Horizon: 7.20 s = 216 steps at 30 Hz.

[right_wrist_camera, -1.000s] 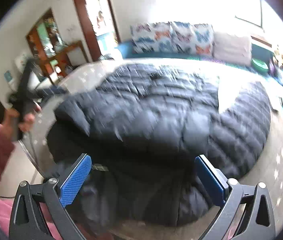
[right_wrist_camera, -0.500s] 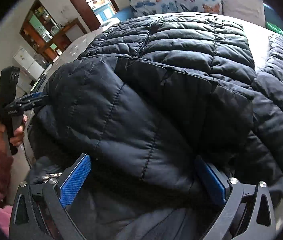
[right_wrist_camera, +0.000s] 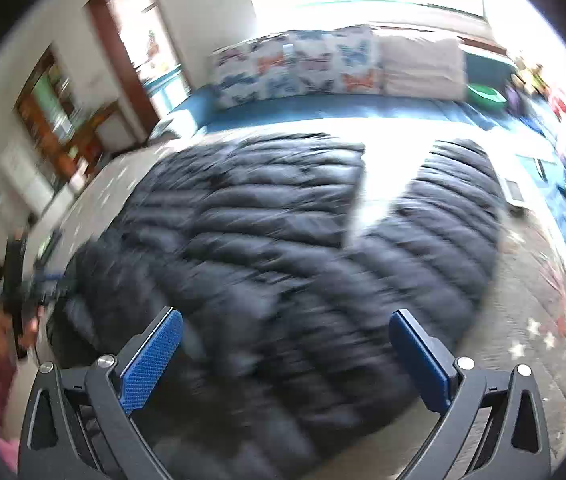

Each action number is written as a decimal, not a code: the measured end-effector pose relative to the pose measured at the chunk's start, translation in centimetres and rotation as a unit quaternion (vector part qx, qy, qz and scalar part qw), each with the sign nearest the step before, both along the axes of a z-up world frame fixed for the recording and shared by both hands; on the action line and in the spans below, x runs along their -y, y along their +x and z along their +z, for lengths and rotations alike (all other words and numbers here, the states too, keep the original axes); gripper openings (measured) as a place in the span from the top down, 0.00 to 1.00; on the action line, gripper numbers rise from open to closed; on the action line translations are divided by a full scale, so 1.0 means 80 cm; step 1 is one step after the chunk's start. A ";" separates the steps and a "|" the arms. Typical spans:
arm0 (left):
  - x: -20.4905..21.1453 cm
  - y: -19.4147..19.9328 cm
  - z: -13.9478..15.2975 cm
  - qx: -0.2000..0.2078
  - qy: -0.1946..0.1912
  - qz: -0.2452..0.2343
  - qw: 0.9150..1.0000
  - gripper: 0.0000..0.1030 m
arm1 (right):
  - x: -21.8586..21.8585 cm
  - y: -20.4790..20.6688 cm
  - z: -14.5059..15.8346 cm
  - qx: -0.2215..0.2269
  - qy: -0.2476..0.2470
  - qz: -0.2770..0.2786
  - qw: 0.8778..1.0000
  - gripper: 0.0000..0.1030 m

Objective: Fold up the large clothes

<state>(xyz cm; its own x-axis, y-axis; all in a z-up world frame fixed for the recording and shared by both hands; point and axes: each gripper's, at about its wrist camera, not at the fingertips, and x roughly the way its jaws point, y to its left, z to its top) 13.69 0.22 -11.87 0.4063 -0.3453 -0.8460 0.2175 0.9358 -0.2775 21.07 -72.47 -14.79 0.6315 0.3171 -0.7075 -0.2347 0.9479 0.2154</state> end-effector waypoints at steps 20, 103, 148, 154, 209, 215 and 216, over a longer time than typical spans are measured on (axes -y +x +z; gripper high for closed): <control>0.011 0.021 0.000 -0.042 0.019 0.030 0.998 0.00 | 0.178 0.172 -0.119 -0.081 0.221 -0.122 0.964 0.00; -0.171 -0.137 0.168 0.169 -0.072 0.089 0.979 0.00 | -0.340 -0.073 0.024 0.084 -0.020 0.225 0.970 0.32; 0.098 -0.046 0.022 0.065 -0.068 -0.128 0.987 0.00 | -0.107 -0.057 -0.110 0.023 -0.033 0.035 0.999 0.08; 0.102 -0.049 0.016 0.071 -0.055 -0.137 0.986 0.00 | -0.108 -0.058 -0.104 0.015 -0.051 0.039 0.998 0.07; 0.096 -0.203 0.078 0.082 -0.007 -0.279 0.957 0.00 | -0.146 -0.106 -0.035 0.059 -0.143 0.075 0.985 0.00; 0.119 -0.247 0.050 0.042 0.010 -0.318 0.947 0.04 | -0.150 -0.167 -0.038 0.083 -0.183 0.115 0.973 0.00; 0.125 -0.249 0.043 0.035 0.014 -0.323 0.946 0.05 | -0.151 -0.171 -0.042 0.083 -0.189 0.120 0.971 0.00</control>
<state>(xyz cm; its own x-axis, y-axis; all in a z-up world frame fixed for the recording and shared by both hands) -6.24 -9.75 -8.39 0.1741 -0.5187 -0.8370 0.7630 0.6085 -0.2183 7.36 -60.43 -18.17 0.6865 0.2063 -0.6973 -0.4603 0.8656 -0.1971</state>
